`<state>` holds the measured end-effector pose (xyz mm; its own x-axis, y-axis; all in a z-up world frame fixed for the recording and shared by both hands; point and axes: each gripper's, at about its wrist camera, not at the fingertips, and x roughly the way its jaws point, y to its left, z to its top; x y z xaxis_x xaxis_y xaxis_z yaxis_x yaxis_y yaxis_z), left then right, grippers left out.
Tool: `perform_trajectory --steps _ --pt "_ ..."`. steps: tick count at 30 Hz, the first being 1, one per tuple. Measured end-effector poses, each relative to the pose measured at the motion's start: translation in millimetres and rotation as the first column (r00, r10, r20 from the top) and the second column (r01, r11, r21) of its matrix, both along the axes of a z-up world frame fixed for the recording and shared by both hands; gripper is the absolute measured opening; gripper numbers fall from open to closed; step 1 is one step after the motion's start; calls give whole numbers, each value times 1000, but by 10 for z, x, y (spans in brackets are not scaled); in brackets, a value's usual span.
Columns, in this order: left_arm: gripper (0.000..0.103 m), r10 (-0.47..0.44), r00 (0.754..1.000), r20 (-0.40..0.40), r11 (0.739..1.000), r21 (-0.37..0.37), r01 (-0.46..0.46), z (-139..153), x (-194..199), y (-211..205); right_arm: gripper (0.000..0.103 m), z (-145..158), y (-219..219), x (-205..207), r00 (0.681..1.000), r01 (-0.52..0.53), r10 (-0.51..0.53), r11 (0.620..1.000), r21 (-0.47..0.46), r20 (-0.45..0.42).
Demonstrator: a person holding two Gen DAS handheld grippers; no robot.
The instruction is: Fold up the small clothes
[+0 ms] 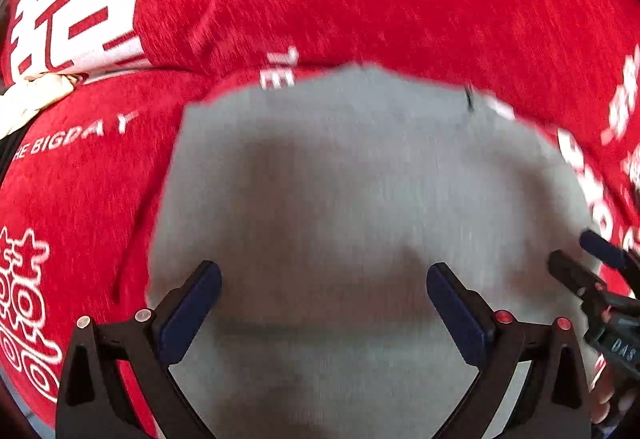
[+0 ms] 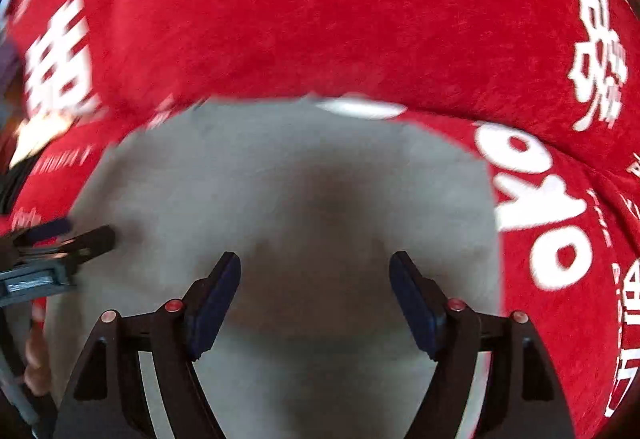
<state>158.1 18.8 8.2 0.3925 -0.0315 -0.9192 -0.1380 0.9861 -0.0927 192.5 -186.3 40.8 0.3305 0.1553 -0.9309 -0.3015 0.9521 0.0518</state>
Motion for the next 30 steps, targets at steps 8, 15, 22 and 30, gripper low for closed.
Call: perform_trajectory --steps 8,15,22,30 --pt "103 -14 998 61 999 50 11 165 -556 -32 80 51 31 -569 999 -14 15 999 -41 28" --pt "103 -24 996 83 999 37 21 36 -1004 -17 82 -25 -108 -1086 997 -1 4 999 -45 79" --pt "103 -40 992 120 998 46 35 27 -1483 6 82 26 -261 -1591 995 -20 24 999 -44 99" --pt "103 -87 993 80 995 50 83 -9 -2081 70 89 38 -442 -2267 985 -131 139 987 -88 98"
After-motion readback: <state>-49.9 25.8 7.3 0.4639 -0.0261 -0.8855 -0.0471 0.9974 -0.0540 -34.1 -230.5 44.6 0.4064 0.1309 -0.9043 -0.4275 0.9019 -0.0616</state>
